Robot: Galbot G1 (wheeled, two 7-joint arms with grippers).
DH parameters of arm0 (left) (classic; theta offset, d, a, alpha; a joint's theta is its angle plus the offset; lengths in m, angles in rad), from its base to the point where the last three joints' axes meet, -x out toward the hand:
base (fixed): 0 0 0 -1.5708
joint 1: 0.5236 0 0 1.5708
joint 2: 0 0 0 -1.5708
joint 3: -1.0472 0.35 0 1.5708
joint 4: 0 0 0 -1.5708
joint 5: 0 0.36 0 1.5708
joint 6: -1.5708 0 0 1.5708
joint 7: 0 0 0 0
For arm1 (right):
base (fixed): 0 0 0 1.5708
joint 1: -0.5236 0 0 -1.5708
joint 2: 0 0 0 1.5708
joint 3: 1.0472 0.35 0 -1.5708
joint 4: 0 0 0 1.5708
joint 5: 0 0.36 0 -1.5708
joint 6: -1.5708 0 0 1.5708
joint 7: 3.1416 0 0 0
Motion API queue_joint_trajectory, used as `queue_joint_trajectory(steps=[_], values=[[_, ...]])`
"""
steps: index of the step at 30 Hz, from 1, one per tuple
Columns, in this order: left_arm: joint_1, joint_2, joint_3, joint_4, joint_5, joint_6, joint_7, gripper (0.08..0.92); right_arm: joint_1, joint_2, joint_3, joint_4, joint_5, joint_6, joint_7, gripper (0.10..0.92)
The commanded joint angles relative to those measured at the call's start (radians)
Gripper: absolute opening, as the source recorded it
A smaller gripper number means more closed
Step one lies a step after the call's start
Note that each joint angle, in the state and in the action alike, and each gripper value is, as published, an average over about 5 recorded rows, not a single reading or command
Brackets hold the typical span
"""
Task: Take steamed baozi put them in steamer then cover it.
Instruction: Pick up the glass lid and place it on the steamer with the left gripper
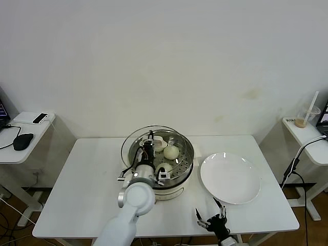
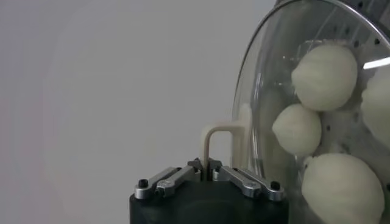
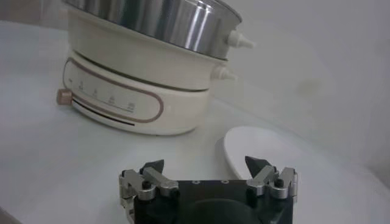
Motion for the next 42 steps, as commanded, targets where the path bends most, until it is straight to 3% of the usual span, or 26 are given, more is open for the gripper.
queue_joint_trajectory(steps=[1, 42], values=[[-0.027, -0.031, 0.041, 0.031, 0.038, 0.006, 0.016, 0.139, 0.002, 0.001, -0.003, -0.005, -0.007, -0.001, -0.002, 0.823], [0.000, -0.076, 0.034, 0.079, 0.082, -0.007, 0.002, 0.139, -0.005, 0.001, -0.014, -0.008, -0.027, 0.002, -0.006, 0.823]])
